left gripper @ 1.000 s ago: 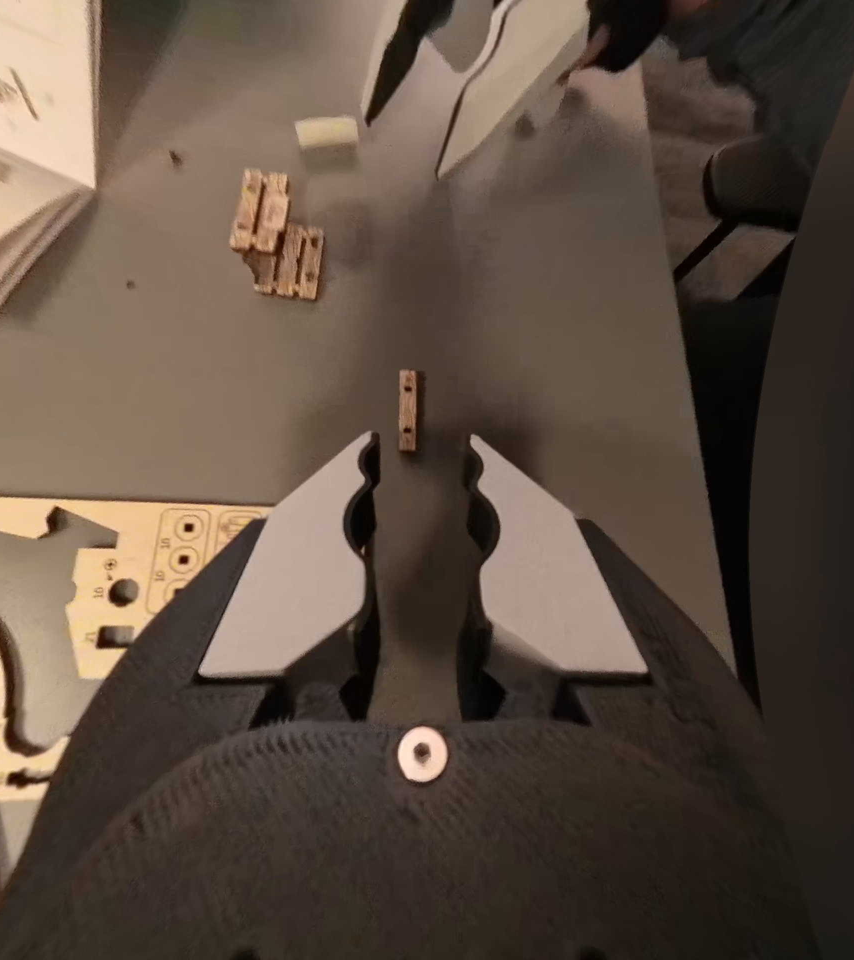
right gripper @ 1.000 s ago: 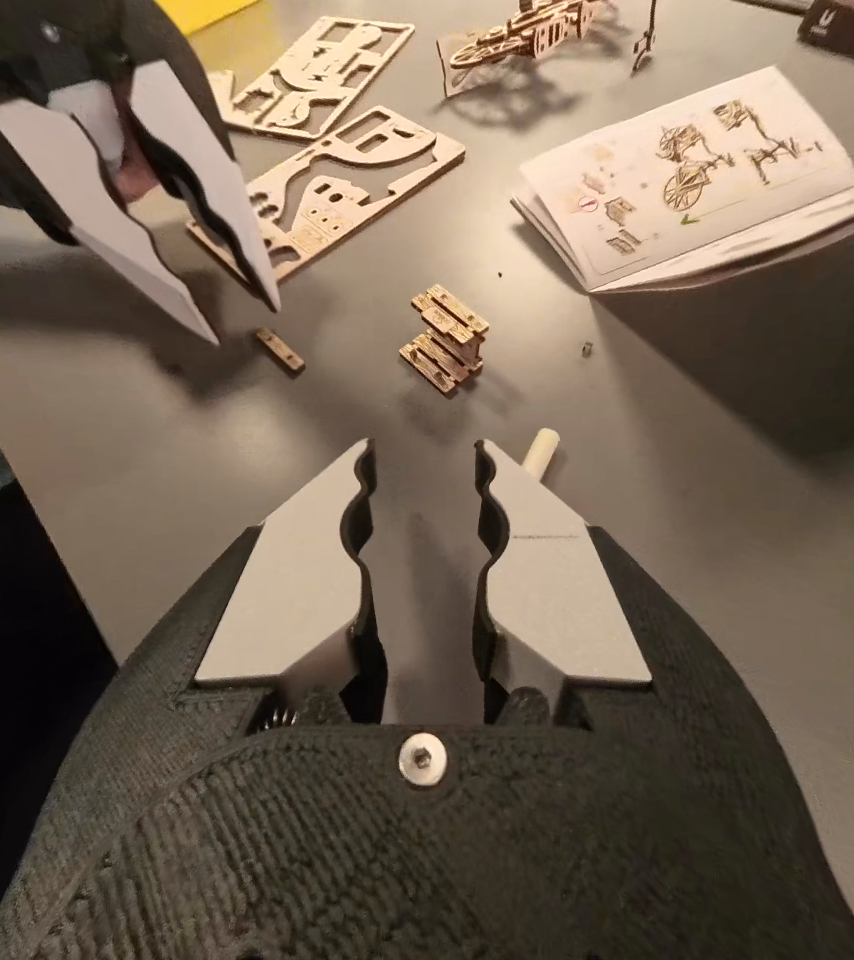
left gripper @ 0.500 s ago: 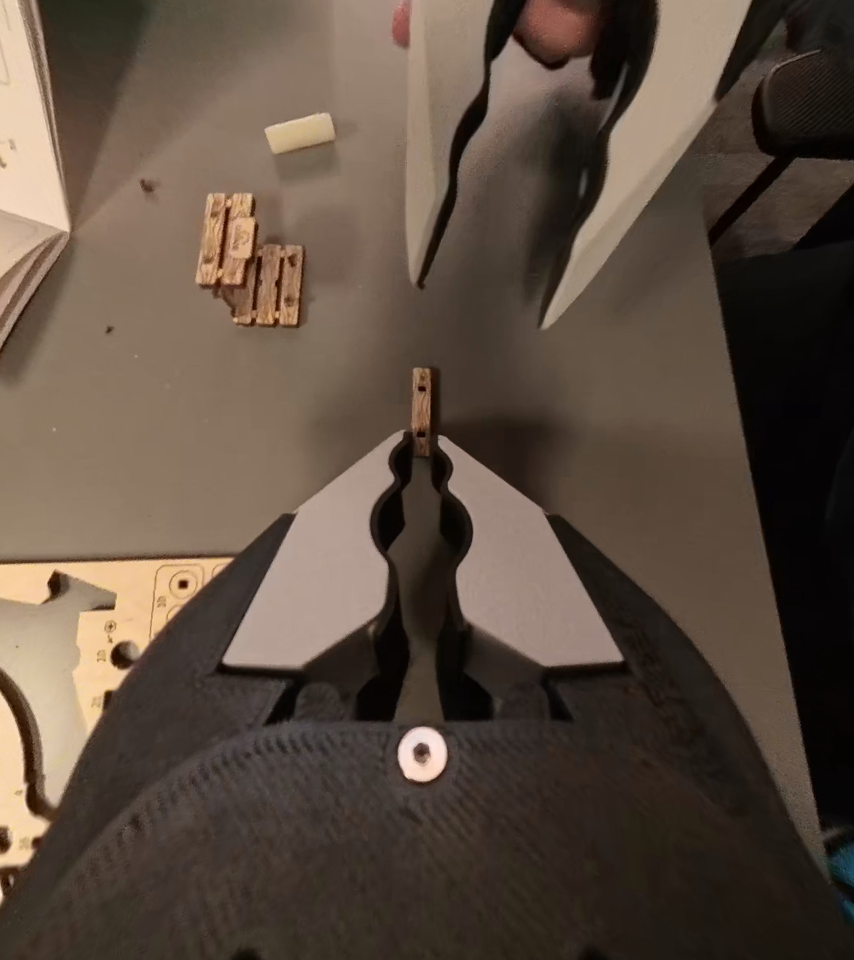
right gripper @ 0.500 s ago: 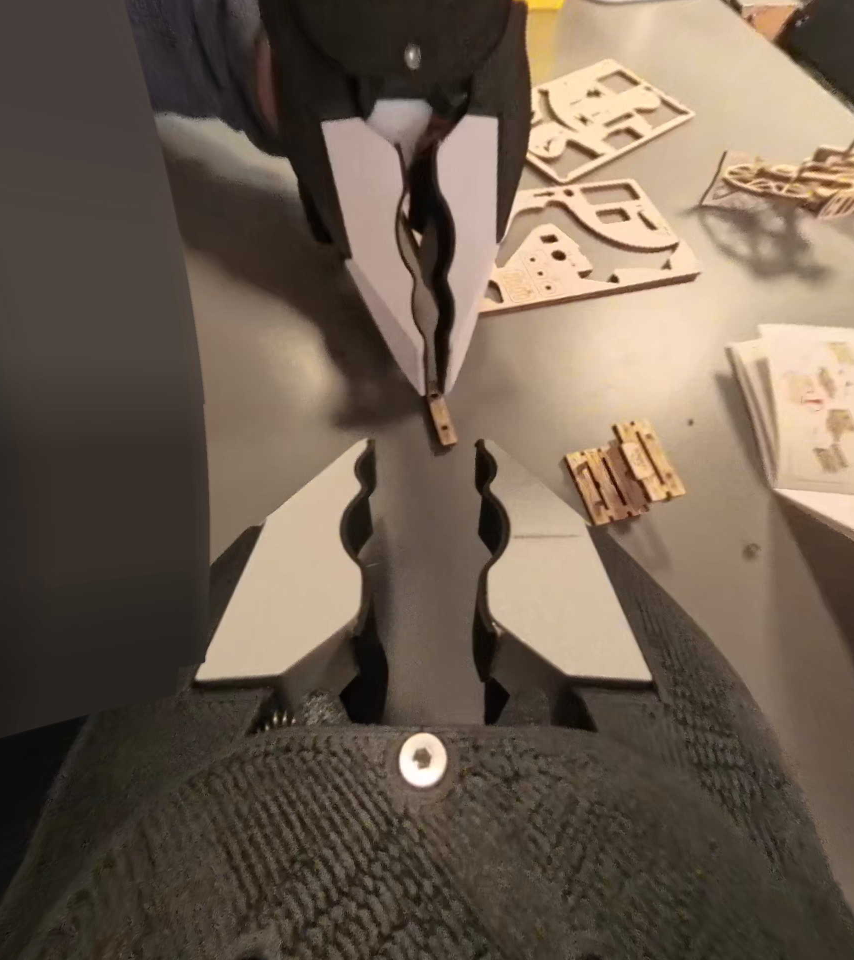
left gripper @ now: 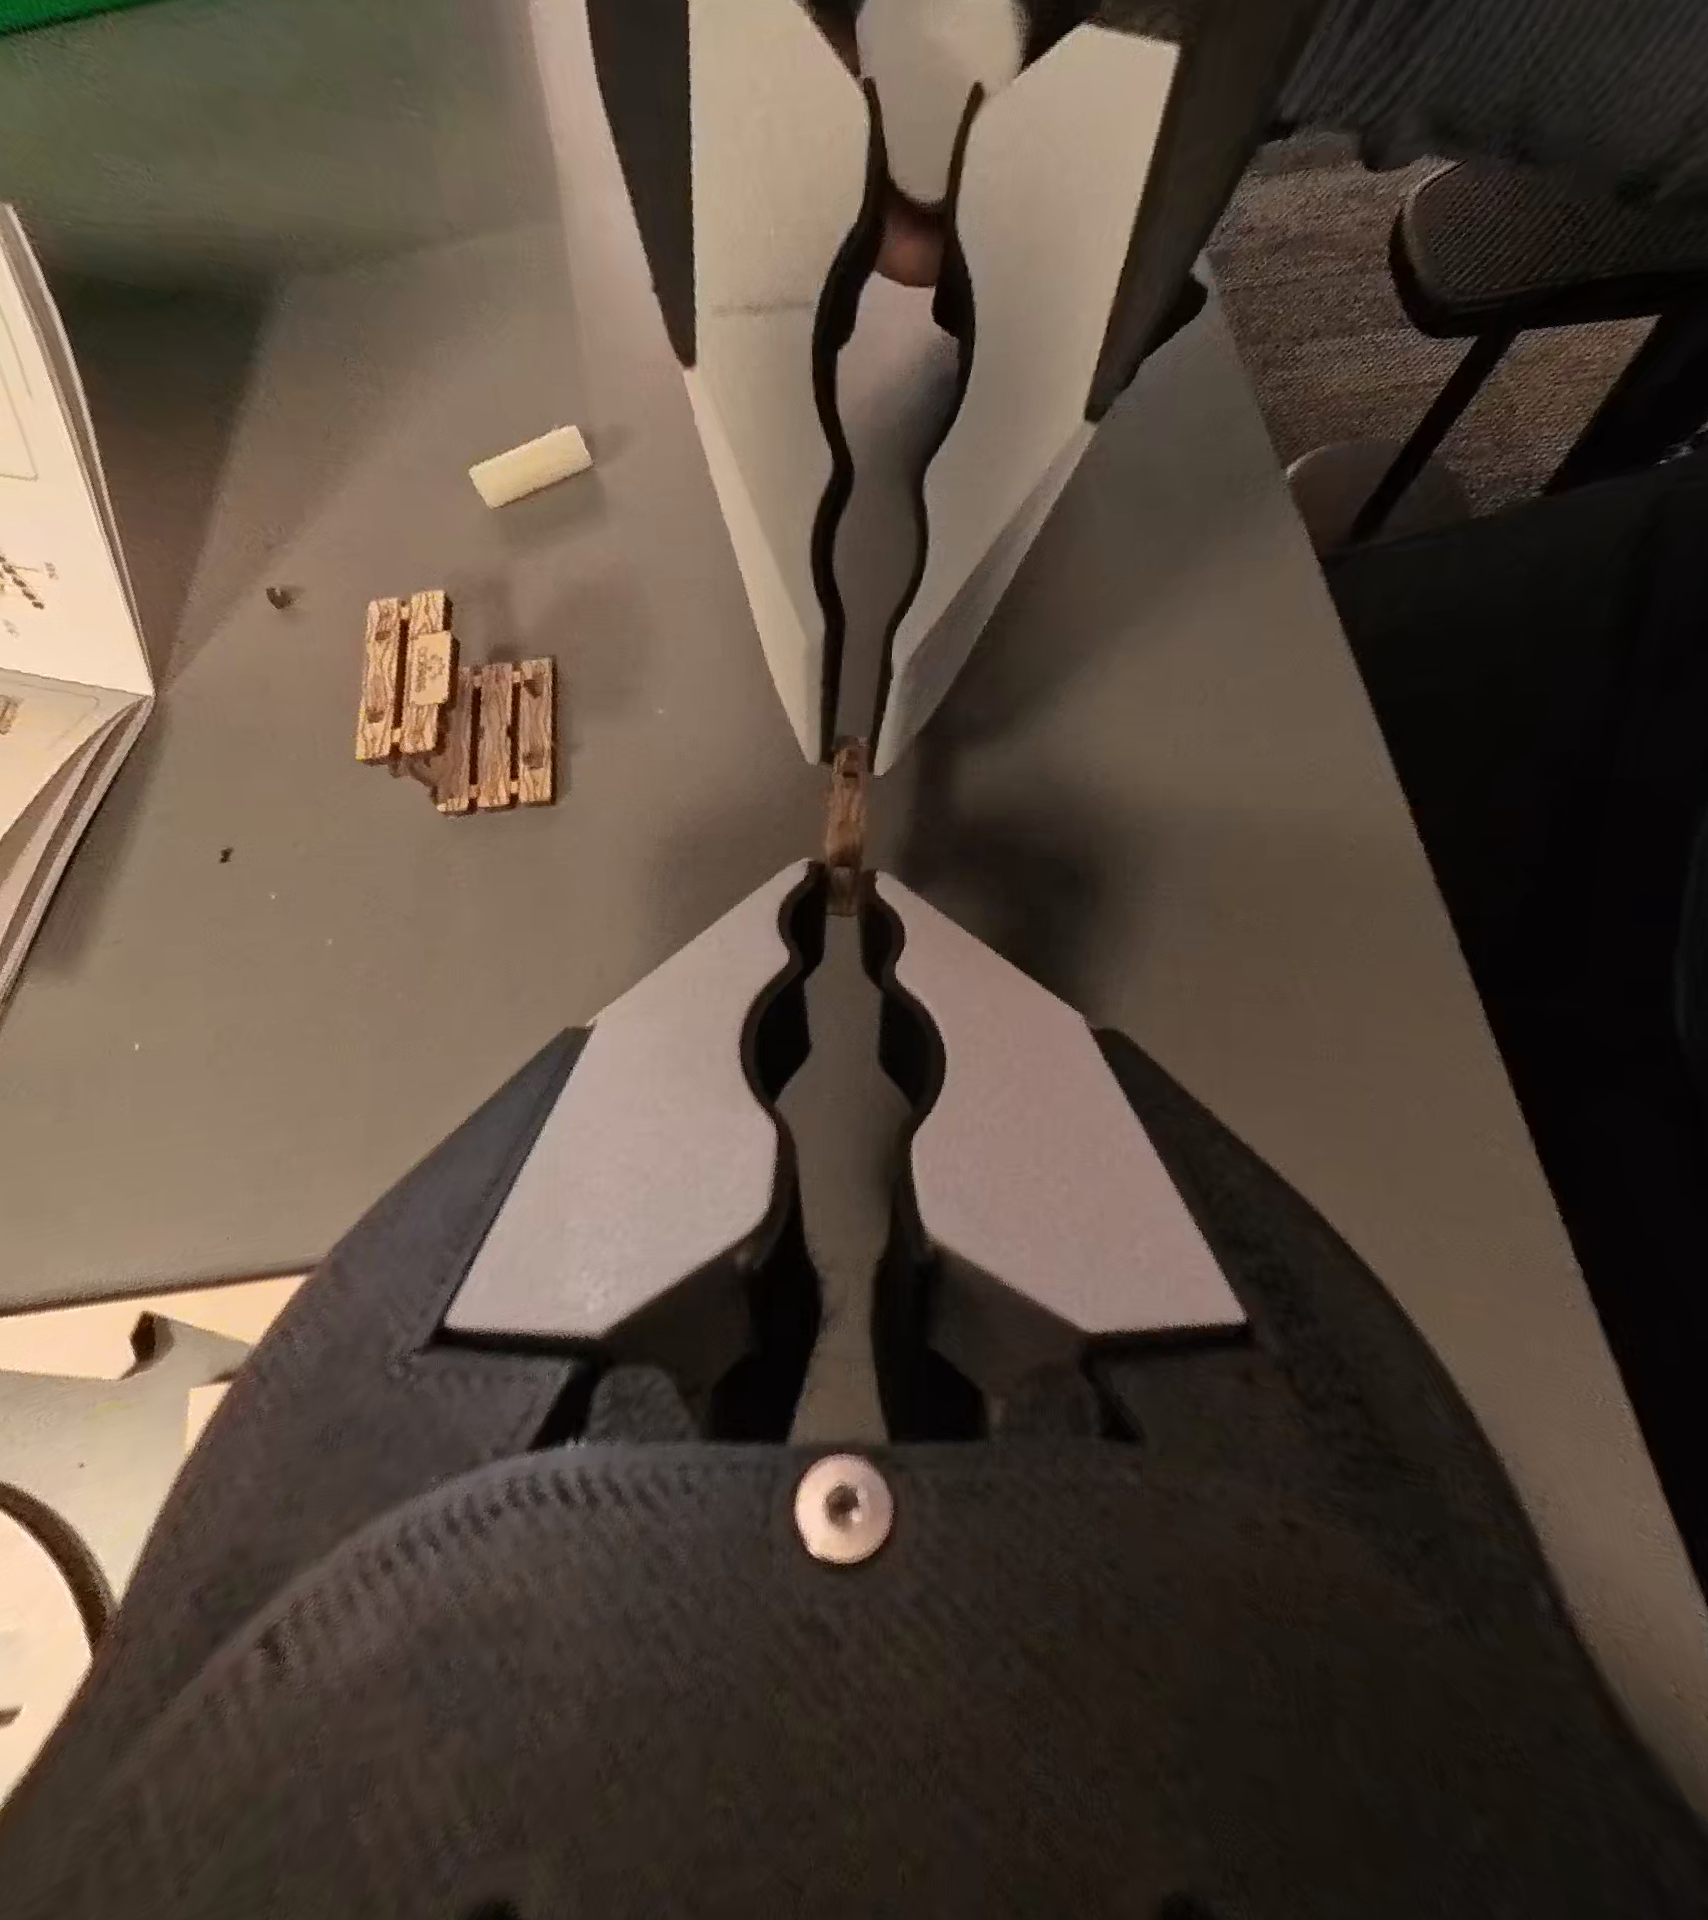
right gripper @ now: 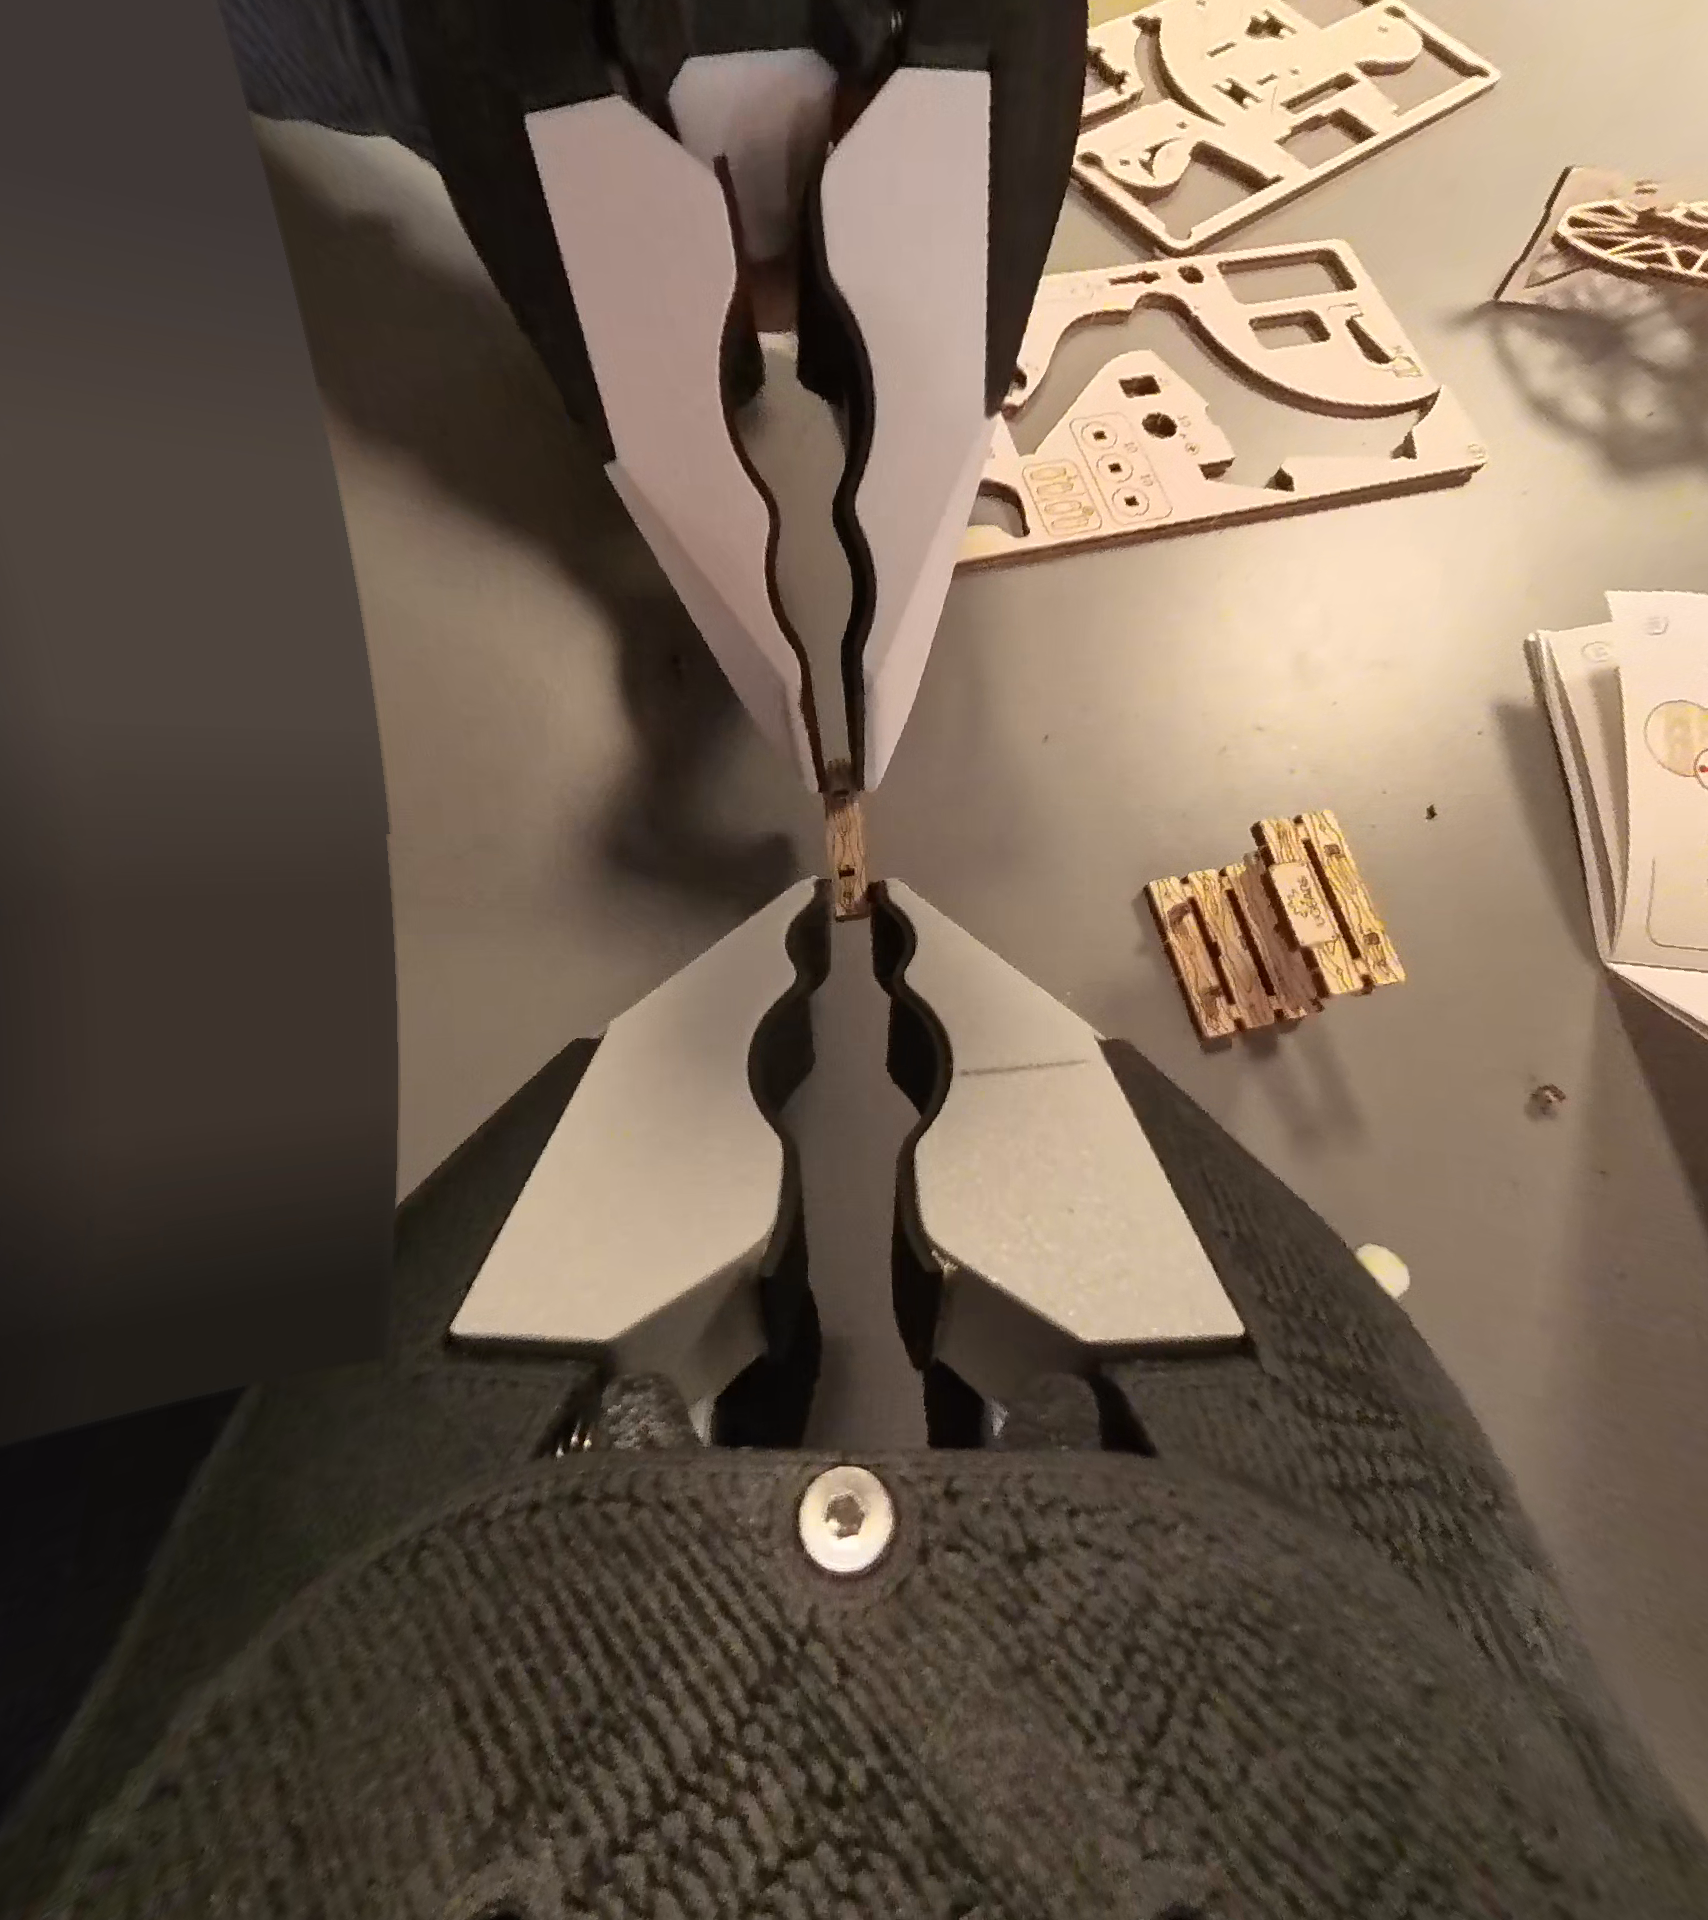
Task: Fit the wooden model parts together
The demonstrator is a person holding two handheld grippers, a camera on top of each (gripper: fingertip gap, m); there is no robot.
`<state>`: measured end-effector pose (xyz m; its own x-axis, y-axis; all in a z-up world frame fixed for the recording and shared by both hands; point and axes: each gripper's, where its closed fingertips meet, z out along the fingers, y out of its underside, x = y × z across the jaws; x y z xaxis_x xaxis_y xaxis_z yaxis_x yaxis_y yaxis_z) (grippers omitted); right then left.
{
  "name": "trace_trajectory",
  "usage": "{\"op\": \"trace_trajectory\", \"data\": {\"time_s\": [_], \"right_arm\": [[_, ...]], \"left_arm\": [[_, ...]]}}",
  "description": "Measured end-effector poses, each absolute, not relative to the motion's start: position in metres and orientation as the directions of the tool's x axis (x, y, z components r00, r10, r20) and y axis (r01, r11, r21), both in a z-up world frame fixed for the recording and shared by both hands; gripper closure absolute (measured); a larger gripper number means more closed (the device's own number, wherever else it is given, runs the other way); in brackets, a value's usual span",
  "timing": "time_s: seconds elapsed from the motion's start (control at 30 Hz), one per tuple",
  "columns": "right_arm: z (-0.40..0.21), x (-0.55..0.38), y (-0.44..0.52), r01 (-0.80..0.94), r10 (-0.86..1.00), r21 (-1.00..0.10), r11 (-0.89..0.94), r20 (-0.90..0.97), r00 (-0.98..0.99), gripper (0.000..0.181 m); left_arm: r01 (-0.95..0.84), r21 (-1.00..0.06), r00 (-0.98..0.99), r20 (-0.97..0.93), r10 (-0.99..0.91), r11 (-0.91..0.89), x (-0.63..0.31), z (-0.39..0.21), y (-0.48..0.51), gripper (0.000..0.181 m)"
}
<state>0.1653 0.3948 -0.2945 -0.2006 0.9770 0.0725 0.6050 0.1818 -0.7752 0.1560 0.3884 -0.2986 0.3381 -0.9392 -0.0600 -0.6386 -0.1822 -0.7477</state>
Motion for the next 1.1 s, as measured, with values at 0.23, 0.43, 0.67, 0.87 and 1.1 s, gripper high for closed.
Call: {"op": "trace_trajectory", "data": {"time_s": [0.23,0.43,0.67,0.87,1.1], "right_arm": [[-0.296,0.170,0.397,0.602,0.976,-0.777,0.183,0.071,-0.205,0.175],[-0.300,0.172,0.404,0.613,0.959,-0.739,0.280,0.190,-0.210,0.177],[-0.299,0.175,0.415,0.574,0.953,-0.761,0.301,0.212,-0.218,0.177],[-0.294,0.176,0.434,0.546,0.943,-0.771,0.329,0.232,-0.241,0.176],[-0.296,0.172,0.460,0.536,0.936,-0.780,0.325,0.183,-0.300,0.177]], "left_arm": [[-0.611,-0.767,0.334,-0.026,-0.942,-0.196,0.161,-0.297,0.390,0.177],[-0.607,-0.767,0.360,-0.034,-0.932,-0.206,0.162,-0.300,0.397,0.177],[-0.598,-0.780,0.368,-0.063,-0.928,-0.184,0.164,-0.300,0.407,0.177],[-0.555,-0.810,0.407,-0.064,-0.911,-0.191,0.165,-0.294,0.425,0.177],[-0.524,-0.812,0.485,-0.035,-0.874,-0.258,0.161,-0.294,0.451,0.177]]}}
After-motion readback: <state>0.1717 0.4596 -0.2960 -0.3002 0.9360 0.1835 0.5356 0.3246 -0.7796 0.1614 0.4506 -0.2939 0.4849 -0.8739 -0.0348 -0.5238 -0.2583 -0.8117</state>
